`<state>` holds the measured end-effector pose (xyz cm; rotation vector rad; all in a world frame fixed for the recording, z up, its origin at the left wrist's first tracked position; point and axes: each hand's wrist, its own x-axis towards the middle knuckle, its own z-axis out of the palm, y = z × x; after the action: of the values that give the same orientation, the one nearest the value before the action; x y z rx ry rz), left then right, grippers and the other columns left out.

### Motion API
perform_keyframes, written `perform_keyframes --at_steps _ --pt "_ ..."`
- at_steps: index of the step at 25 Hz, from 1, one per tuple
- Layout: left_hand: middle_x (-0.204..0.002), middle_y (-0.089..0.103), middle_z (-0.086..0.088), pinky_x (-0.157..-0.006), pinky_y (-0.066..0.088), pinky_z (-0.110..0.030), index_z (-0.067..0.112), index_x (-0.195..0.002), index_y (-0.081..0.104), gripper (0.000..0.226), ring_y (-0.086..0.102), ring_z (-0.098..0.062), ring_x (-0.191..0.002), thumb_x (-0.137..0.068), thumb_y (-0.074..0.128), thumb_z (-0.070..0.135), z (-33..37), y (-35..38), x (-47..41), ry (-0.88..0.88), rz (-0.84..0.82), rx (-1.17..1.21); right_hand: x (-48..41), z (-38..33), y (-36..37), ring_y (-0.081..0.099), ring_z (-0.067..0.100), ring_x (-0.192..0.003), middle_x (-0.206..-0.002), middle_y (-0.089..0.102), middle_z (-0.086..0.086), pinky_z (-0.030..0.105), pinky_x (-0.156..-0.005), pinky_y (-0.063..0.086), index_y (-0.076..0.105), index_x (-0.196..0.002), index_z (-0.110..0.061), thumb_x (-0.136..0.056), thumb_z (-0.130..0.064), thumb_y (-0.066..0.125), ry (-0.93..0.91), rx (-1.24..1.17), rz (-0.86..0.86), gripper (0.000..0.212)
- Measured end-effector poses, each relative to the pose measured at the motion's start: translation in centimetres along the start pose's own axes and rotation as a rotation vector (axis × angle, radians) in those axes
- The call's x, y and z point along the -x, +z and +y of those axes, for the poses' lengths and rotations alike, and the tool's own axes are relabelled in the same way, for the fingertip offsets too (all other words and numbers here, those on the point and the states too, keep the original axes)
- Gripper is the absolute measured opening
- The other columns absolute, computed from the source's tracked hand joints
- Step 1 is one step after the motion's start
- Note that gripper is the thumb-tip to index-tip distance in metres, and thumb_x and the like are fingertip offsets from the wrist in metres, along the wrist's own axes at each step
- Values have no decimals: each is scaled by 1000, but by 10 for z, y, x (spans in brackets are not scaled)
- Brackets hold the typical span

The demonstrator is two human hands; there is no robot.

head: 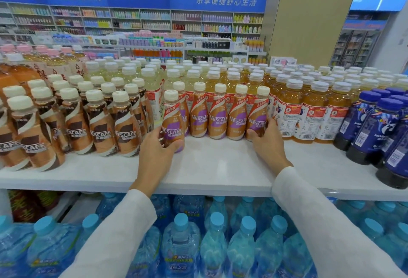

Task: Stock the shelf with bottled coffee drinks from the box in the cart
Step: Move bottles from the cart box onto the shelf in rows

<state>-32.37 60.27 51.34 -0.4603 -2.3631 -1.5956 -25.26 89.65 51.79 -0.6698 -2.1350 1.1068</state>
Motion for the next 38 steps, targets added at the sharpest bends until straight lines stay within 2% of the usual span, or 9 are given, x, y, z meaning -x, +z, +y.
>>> perform_keyframes --at_steps 5,9,15,26,33,38 --pt "-136 63 3 -90 43 -25 22 -144 53 66 55 -8 -111 -86 82 34 3 4 -11 -19 -9 20 2 1 0 47 23 -139 -154 46 -2 45 -113 42 30 -155 -27 -95 -36 69 -20 0 -1 72" --pt "-131 66 3 -78 42 -13 22 -144 55 70 60 -7 -105 -82 86 34 2 6 -16 -25 4 39 2 1 1 46 23 -141 -156 44 -3 47 -115 41 29 -155 -28 -96 -38 67 -16 0 -5 72" --pt "-134 66 1 -89 48 -26 20 -145 54 74 62 -12 -110 -81 87 34 1 9 -19 -36 14 34 1 2 2 44 23 -142 -157 43 -3 47 -115 40 27 -156 -29 -96 -39 66 -7 4 -8 72" --pt "-139 63 1 -99 51 -33 23 -149 49 77 61 -16 -119 -83 84 39 -2 10 -20 -40 4 21 1 1 1 44 23 -142 -156 44 -2 46 -115 39 29 -155 -28 -96 -37 68 -14 0 1 72" --pt "-141 60 0 -91 48 -29 21 -148 47 84 60 -17 -117 -78 87 44 -1 7 -15 -76 -10 10 13 -6 -7 43 22 -144 -158 42 -4 48 -118 38 26 -158 -28 -96 -36 67 -22 -74 -45 75" --pt "-146 57 -4 -91 48 -32 16 -149 46 79 59 -20 -118 -85 79 48 3 -6 14 -86 -18 -18 56 -3 -32 48 24 -138 -155 46 -2 42 -112 42 38 -152 -24 -96 -38 68 -15 -44 -81 66"
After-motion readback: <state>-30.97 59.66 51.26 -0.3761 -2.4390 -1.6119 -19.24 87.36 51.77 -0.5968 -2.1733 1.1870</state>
